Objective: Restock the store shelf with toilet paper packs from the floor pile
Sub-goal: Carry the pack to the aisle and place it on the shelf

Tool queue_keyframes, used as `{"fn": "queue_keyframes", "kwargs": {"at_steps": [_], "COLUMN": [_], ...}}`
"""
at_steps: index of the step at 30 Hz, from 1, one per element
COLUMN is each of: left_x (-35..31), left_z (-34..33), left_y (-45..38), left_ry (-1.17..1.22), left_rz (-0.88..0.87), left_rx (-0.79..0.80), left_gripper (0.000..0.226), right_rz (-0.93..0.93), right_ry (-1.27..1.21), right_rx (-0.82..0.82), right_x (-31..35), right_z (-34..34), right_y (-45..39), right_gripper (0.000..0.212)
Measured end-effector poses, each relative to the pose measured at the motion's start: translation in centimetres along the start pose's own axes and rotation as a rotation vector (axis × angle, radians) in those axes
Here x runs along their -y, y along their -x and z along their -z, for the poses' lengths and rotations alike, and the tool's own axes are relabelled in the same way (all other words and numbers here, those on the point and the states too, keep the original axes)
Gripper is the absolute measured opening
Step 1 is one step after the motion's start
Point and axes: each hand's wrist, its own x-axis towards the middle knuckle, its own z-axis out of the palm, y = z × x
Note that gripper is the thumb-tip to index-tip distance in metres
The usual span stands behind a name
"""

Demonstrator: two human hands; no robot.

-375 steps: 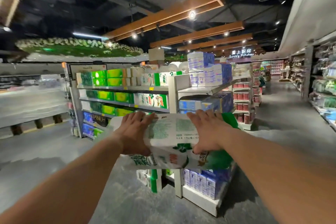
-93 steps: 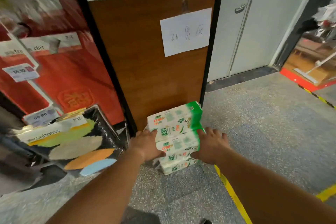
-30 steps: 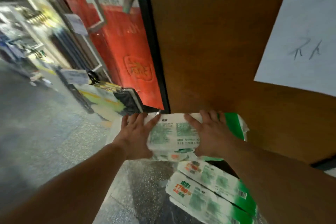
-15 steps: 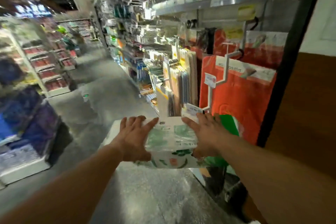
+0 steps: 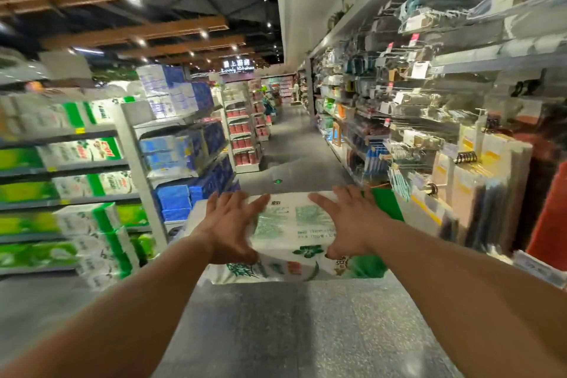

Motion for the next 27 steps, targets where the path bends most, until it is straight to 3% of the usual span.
{"fn": "queue_keyframes", "kwargs": {"at_steps": [9,21,27], "left_x": [16.1,39.3,51.2], "left_z": [0.5,-3.0,-4.3], "left_y": [2.0,-4.4,-5.9], "left_ry": [-0.099,-0.107,-0.145], "left_rz": [0.22,0.573,0.652], "left_rx": [-0.039,-0.018,-0.013], "left_gripper": [0.126,0.127,0.12], "right_rz": [0.233,0.562,0.688], "right_ry": [0.004,-0.033,-0.045], "right_rx": [-0.06,-0.096,-0.119], "right_x": [11.7,25.0,33.0], "right_z": [0.9,0.3,0.5], "right_y": [-16.5,-46.1,-57.9], "right_gripper": [0.122,0.123,0.121]}}
